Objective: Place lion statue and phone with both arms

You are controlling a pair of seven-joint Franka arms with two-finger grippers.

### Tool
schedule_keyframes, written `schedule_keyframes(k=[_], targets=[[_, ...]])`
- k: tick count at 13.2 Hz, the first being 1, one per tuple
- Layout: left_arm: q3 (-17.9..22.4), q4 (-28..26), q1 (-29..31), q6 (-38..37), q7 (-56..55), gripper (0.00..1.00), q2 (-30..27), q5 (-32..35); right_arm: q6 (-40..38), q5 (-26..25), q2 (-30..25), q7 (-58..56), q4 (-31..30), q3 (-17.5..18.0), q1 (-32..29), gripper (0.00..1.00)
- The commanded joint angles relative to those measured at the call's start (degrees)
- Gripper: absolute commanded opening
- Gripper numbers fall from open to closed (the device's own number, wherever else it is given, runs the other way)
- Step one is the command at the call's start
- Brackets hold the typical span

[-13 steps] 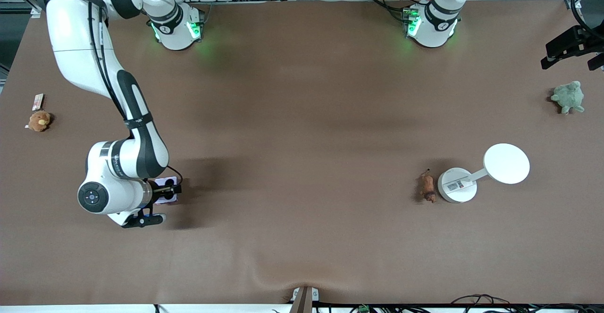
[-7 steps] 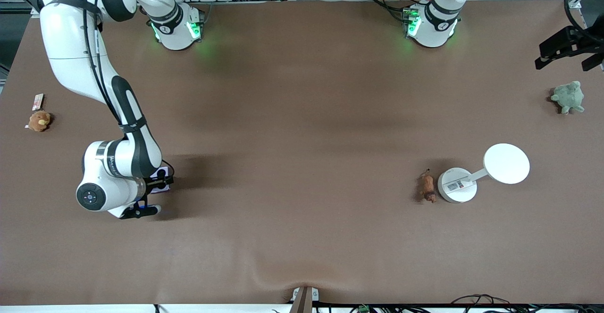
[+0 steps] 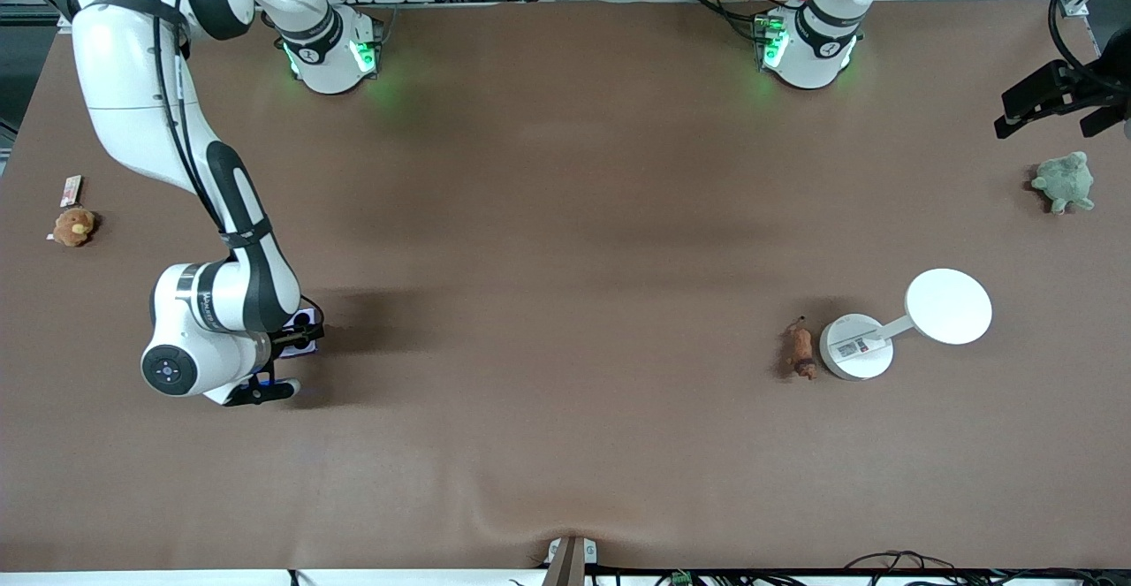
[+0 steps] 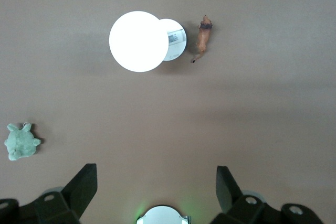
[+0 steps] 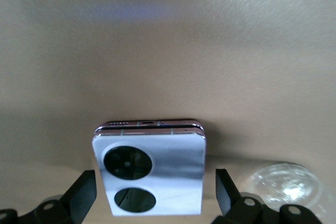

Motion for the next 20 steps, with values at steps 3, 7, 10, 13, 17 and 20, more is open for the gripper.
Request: schedule_keyframes(k=[3,7,10,13,17,20], targets=[[-0.2,-0.8,0.4,1.6,-0.8,1.00,-0.5,0.0,-1.6,-1.4,-7.2,-0.5,4.7,1.3,-1.0,1.00],[-0.4,-1.8,0.5,2.2,-1.1,1.00,-0.9,-0.5,-2.7,-0.7,-19.7,-0.4,3.3,1.3,-1.1,1.00],[-0.5,-2.5,0.3,2.5,-1.2,1.00,-1.3,-0.7,-7.8,-0.9,-33.1,0.2,-4.1,1.0,-1.7,1.00],[-0.5,-2.5,0.6,2.4,-0.8,1.00,-1.5,-0.6,-11.9,-0.9,-43.4,0.7,-9.8,0.7,-4.3,1.00],[-1.5,-3.8,0.5,2.7,-1.3,1.00,-2.7,-0.2,-19.2,-0.8,-49.0,8.8,-10.8,-0.2,-4.4,1.00],[-1.6,-5.5,0.6,4.5,-1.7,1.00,-4.5,-0.2,-19.4,-0.7,-49.2,9.5,-10.2,-0.2,-4.7,1.00]])
